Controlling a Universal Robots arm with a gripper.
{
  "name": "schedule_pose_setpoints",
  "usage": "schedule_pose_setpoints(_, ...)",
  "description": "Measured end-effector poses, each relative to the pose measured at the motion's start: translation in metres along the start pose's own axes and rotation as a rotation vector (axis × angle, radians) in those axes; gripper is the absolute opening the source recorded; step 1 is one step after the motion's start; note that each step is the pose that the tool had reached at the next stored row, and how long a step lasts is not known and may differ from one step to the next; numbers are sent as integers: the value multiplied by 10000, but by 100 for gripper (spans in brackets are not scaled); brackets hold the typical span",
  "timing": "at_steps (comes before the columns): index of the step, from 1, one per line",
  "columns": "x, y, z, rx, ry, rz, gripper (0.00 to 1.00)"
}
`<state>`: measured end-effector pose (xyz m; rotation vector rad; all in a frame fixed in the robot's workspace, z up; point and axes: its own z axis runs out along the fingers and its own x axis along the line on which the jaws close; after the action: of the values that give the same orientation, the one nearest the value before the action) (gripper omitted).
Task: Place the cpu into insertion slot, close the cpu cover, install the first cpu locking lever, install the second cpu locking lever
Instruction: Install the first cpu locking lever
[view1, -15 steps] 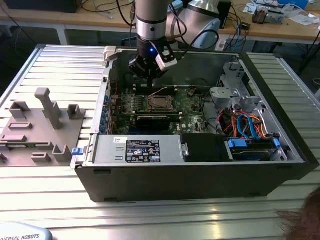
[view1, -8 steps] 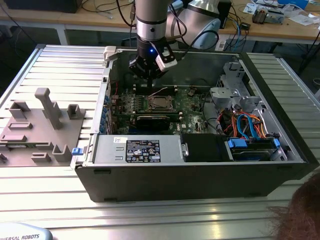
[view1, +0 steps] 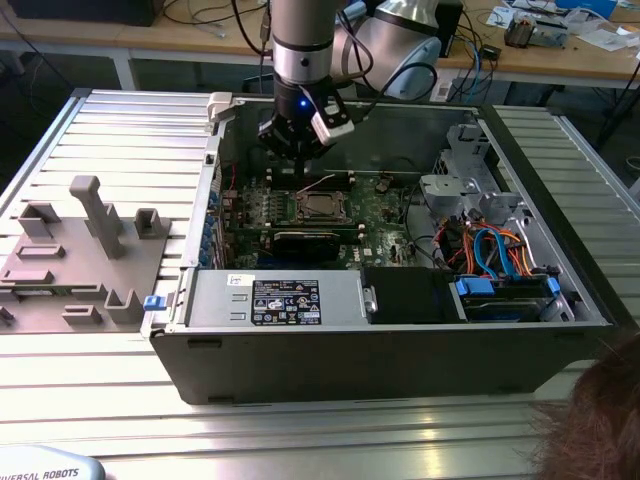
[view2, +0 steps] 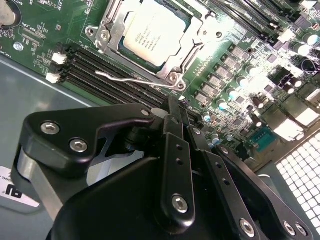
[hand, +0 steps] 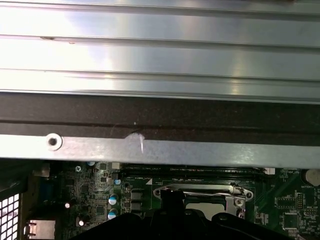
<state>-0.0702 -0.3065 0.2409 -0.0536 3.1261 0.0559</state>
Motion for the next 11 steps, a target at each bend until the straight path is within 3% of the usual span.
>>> schedule_pose_setpoints(11,1,-1,25,3,2,0,11)
